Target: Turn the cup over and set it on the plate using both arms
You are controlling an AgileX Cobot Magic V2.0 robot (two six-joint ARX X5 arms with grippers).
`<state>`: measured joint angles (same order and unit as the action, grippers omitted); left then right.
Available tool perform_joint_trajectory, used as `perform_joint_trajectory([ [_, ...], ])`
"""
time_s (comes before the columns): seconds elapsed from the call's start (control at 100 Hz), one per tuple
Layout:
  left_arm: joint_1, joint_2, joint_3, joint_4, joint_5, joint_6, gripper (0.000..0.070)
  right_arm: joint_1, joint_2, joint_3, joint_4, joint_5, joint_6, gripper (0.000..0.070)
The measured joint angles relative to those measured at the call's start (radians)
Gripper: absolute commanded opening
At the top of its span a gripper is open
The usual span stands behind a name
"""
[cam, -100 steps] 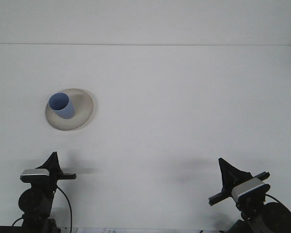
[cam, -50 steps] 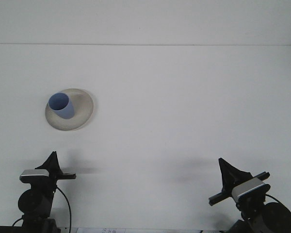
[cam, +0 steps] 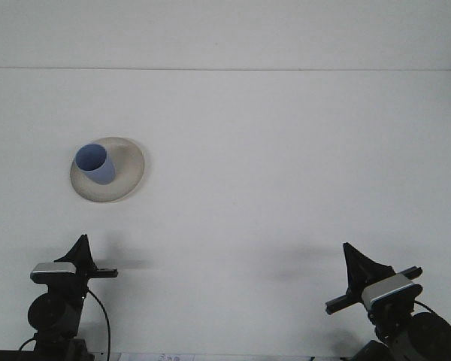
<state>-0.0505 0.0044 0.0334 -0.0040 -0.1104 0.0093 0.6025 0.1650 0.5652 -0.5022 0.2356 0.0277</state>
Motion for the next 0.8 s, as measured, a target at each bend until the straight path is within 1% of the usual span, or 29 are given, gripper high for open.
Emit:
perform_joint_trajectory([
  [0.04, 0.0, 0.0, 0.0, 0.0, 0.0, 0.0, 0.0016, -0.053, -0.001, -0.017, 0.042, -0.032, 0.0, 0.0007],
  [0.1, 0.0, 0.0, 0.0, 0.0, 0.0, 0.0, 0.0016, -0.147, -0.01, -0.072, 0.124, -0.097, -0.001, 0.0007],
  [0.25, 0.0, 0.0, 0.0, 0.0, 0.0, 0.0, 0.0016, -0.398, -0.063, -0.295, 0.303, -0.292, -0.001, 0.0007],
  [0.3, 0.0, 0.0, 0.0, 0.0, 0.0, 0.0, 0.0016, -0.467, -0.09, -0.359, 0.321, -0.336, 0.0, 0.0007],
  [0.38, 0.0, 0.0, 0.0, -0.001, 0.0, 0.0, 0.0016, -0.545, -0.134, -0.429, 0.321, -0.343, 0.004, 0.0007],
  [0.5, 0.0, 0.0, 0.0, -0.001, 0.0, 0.0, 0.0016, -0.6, -0.163, -0.486, 0.348, -0.339, 0.006, 0.0007],
  [0.63, 0.0, 0.0, 0.0, -0.001, 0.0, 0.0, 0.0016, -0.612, -0.163, -0.549, 0.402, -0.318, 0.006, 0.0007],
  [0.8, 0.0, 0.0, 0.0, -0.002, 0.0, 0.0, 0.0016, -0.612, -0.163, -0.55, 0.387, -0.294, 0.005, 0.0007],
])
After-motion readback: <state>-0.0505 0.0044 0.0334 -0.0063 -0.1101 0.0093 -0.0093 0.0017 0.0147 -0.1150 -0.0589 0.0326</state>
